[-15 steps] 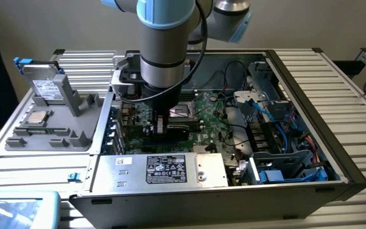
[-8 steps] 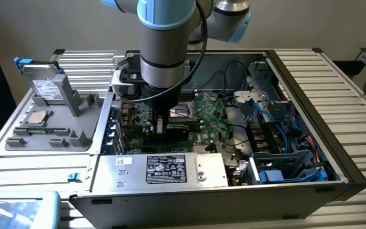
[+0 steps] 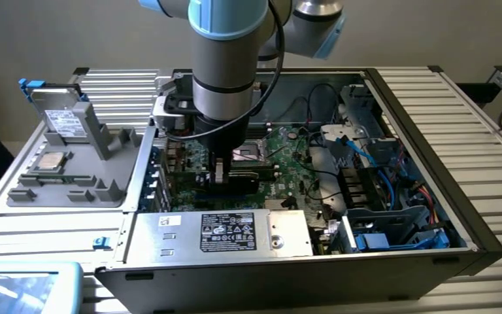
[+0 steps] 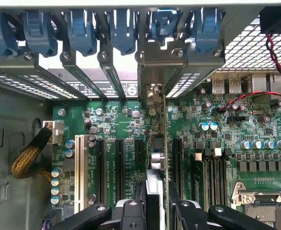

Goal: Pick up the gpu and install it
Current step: 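Insert the gpu into the slot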

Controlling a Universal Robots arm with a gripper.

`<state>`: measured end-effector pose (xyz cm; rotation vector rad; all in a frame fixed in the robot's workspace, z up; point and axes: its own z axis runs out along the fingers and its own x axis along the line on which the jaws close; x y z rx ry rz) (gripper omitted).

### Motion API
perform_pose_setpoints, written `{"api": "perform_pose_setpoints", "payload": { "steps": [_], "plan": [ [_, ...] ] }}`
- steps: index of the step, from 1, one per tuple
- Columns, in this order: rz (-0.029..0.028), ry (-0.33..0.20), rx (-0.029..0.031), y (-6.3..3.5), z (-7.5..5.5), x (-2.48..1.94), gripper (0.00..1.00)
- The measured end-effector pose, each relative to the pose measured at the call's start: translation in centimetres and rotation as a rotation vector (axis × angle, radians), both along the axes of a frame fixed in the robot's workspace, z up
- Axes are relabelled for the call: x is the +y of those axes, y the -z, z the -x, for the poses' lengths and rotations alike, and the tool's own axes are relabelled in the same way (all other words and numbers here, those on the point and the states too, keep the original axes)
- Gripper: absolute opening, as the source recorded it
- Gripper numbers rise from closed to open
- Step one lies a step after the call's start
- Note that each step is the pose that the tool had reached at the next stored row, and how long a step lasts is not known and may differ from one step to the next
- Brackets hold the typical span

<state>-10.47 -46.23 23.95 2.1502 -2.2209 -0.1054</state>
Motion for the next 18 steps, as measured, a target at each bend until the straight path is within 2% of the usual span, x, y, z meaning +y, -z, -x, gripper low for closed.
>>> {"api": "perform_pose_setpoints", "payload": {
  "steps": [18],
  "plan": [
    [0.0001,0.000,0.0000,0.00,0.04,0.06,0.29]
  ]
}}
